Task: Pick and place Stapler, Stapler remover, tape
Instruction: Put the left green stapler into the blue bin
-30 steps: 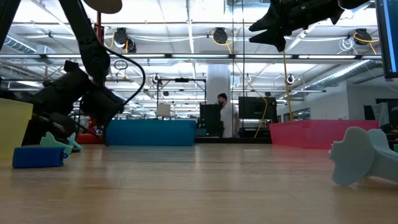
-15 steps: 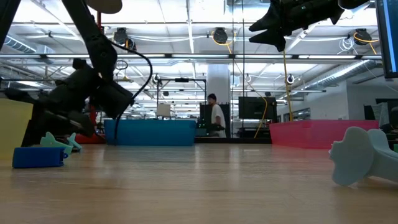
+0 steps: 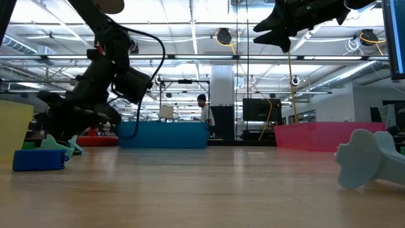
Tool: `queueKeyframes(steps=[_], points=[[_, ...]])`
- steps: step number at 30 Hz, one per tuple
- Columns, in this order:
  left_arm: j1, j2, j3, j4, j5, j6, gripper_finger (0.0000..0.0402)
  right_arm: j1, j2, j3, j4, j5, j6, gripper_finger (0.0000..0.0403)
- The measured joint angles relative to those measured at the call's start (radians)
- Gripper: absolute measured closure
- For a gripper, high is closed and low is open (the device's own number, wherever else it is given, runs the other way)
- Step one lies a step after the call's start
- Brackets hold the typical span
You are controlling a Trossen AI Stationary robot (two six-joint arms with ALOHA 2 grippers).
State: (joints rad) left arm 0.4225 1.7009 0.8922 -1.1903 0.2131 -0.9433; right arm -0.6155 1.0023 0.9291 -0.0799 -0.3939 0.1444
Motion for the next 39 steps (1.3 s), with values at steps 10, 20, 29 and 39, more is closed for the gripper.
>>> queueKeyframes(steps=[10, 20, 29, 39], points=[[-0.027, -0.152, -0.01, -0.191, -0.013, -0.028, 0.0259, 0.0, 0.0, 0.0, 0.0, 0.0, -0.015, 0.0206], [-0.089, -0.146, -0.119, -0.027, 0.061, -0.087, 0.0186, 0.0, 0.0, 0.0, 0.0, 0.005, -0.019, 0.0206], [-0.096, -0.145, -0.199, 0.094, 0.049, -0.097, 0.018, 0.0, 0.0, 0.0, 0.001, 0.032, -0.018, 0.0206], [-0.096, -0.145, -0.243, 0.144, 0.099, -0.13, 0.0211, 0.0, 0.0, 0.0, 0.001, 0.031, 0.0, 0.0206]])
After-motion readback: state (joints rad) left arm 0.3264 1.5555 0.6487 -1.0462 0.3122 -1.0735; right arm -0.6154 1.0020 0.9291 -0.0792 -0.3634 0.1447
